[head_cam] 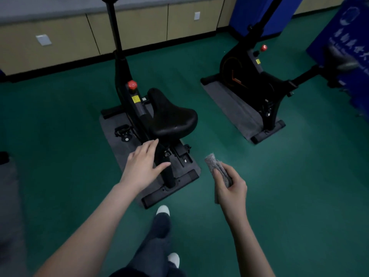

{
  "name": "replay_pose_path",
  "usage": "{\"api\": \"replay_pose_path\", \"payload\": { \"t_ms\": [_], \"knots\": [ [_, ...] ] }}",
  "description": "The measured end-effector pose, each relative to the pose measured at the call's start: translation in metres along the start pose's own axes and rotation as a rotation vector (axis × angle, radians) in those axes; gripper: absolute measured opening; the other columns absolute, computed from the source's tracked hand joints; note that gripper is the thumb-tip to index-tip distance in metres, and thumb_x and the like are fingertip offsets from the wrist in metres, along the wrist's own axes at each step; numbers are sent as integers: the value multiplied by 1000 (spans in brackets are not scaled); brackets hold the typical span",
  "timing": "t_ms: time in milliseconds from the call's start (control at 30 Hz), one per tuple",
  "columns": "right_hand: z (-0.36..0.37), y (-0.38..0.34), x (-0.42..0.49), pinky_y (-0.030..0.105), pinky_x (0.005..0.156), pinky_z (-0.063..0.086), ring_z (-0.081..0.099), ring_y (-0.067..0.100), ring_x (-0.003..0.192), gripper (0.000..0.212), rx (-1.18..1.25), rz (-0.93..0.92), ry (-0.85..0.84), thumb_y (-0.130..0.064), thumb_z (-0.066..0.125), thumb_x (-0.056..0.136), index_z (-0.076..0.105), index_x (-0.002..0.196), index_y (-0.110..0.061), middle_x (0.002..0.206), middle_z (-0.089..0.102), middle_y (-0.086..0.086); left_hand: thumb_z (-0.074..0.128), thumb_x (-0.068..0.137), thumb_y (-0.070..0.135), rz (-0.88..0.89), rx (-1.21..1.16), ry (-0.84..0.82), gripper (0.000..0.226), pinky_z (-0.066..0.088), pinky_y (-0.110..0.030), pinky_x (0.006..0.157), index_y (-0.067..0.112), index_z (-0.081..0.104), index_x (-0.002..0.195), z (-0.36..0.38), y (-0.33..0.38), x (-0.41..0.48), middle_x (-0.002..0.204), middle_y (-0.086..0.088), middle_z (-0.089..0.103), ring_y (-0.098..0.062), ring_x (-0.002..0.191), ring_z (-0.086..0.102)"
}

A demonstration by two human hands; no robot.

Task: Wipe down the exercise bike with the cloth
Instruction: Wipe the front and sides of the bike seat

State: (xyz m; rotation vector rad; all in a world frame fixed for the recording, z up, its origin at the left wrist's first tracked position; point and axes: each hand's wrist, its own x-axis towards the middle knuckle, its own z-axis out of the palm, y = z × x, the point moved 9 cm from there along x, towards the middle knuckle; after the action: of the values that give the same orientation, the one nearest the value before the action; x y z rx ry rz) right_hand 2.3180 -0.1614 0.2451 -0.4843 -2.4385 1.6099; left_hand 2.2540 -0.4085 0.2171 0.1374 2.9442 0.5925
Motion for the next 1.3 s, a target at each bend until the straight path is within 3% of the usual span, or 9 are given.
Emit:
{"api": "replay_pose_path", "payload": {
  "t_ms": [233, 400, 600, 767, 900, 1067, 1200, 1300],
  "knots": [
    [53, -16, 85, 14, 80, 48, 64, 3, 96, 15, -32, -28, -63, -14, 65, 89, 71, 103, -15, 99, 71, -6, 51, 83, 64, -98, -145, -19, 91, 24, -43, 112, 17, 14, 152, 7, -31, 79, 155, 0, 23, -21, 140, 25],
    [95, -26, 130, 29, 87, 52, 64, 3, 97, 16, -52, -70, -111, -13, 64, 90, 68, 101, -23, 100, 70, -8, 46, 71, 74, -169, -275, -56, 102, 24, -43, 113, 20, 14, 152, 20, -55, 113, 154, 2, 22, -20, 140, 24],
    [143, -56, 183, 42, 93, 49, 62, 18, 105, 20, -110, -225, -167, -8, 62, 91, 67, 110, -6, 108, 67, 6, 47, 53, 83, -176, -415, -106, 121, 25, -44, 115, 20, 17, 152, 37, -61, 129, 153, 4, 24, -18, 140, 24],
    [205, -89, 231, 37, 94, 49, 62, 22, 105, 20, -150, -413, -299, -8, 61, 90, 67, 109, -4, 108, 68, 6, 52, 48, 84, -201, -501, -75, 126, 26, -40, 115, 19, 20, 151, 44, -68, 134, 151, 5, 28, -15, 138, 25],
    [276, -103, 258, 25, 95, 44, 60, 21, 109, 22, -202, -559, -504, -7, 61, 90, 67, 110, -2, 111, 67, 6, 58, 46, 81, -226, -565, -61, 125, 24, -35, 116, 22, 22, 150, 48, -74, 137, 149, 8, 30, -10, 137, 25],
    [339, -99, 265, 17, 95, 34, 55, 24, 117, 20, -369, -734, -794, -9, 62, 90, 68, 109, -4, 112, 68, 8, 57, 58, 79, -295, -686, -28, 106, 23, -28, 114, 29, 30, 147, 51, -82, 135, 145, 17, 33, -3, 134, 27],
    [331, -98, 238, 34, 102, 39, 54, 19, 117, 13, -314, -1003, -953, -4, 67, 85, 70, 98, -4, 105, 70, 6, 41, 79, 69, -409, -782, 68, 72, 30, -23, 108, 28, 46, 138, 48, -92, 144, 136, 15, 47, -2, 127, 41],
    [319, -81, 232, 42, 110, 33, 48, 24, 129, 18, -339, -1018, -1026, -5, 68, 86, 70, 105, -4, 112, 68, 5, 48, 92, 46, -450, -876, 110, 45, 40, -29, 105, 27, 54, 132, 49, -97, 160, 127, 10, 56, -5, 116, 53]
  ]
}}
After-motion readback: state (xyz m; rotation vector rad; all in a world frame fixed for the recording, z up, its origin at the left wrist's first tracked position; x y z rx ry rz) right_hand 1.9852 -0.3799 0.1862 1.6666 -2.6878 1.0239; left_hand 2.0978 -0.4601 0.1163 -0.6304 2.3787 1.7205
